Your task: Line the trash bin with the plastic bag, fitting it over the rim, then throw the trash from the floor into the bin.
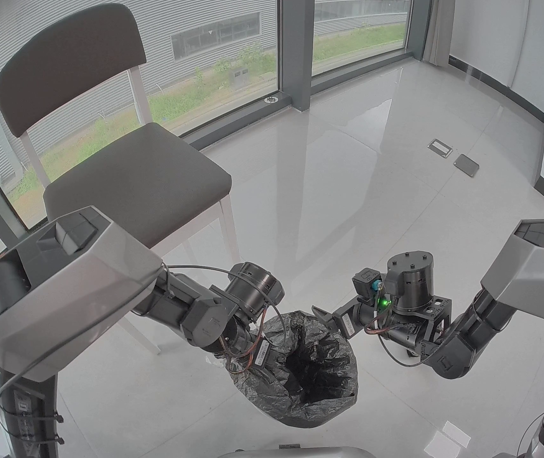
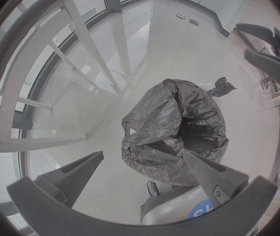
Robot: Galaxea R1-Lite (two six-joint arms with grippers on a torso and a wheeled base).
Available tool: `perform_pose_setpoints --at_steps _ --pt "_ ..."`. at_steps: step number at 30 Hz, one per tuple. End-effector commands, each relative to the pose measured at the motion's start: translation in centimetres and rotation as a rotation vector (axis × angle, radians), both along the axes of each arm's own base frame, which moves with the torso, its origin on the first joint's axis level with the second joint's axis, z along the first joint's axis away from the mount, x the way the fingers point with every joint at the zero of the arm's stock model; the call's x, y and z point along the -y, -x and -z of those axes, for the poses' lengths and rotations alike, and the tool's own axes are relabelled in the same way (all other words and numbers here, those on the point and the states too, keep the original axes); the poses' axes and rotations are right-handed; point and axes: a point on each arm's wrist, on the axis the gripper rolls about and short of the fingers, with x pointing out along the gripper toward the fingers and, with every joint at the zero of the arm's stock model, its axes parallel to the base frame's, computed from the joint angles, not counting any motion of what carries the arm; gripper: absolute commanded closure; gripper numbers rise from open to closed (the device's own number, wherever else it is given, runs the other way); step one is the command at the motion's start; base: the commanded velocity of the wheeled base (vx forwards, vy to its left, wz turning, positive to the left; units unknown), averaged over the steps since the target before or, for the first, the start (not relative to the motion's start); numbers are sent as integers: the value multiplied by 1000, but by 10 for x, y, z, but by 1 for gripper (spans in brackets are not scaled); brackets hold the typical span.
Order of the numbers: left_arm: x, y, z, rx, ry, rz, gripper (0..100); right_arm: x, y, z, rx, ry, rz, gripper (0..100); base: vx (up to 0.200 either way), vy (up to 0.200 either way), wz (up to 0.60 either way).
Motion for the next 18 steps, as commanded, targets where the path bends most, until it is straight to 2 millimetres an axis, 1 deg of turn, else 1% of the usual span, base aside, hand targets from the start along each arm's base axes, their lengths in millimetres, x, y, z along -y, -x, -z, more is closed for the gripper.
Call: perform_pose_setpoints --at_steps 1,6,7,11,18 --pt "2 -6 14 -9 -34 1 0 1 1 -3 6 -4 -1 0 0 0 0" --pt "5 -16 16 -3 -69 15 0 0 0 -3 7 -5 -1 0 0 0 0" --pt "6 -20 15 -14 -87 12 0 0 -1 -3 9 -5 -1 0 0 0 0" --pt "8 -25 16 -46 -124 -1 0 0 -1 -4 11 -7 -1 0 0 0 0" --pt "15 -34 27 -53 -134 -5 0 1 -1 -5 14 -9 2 0 0 0 0"
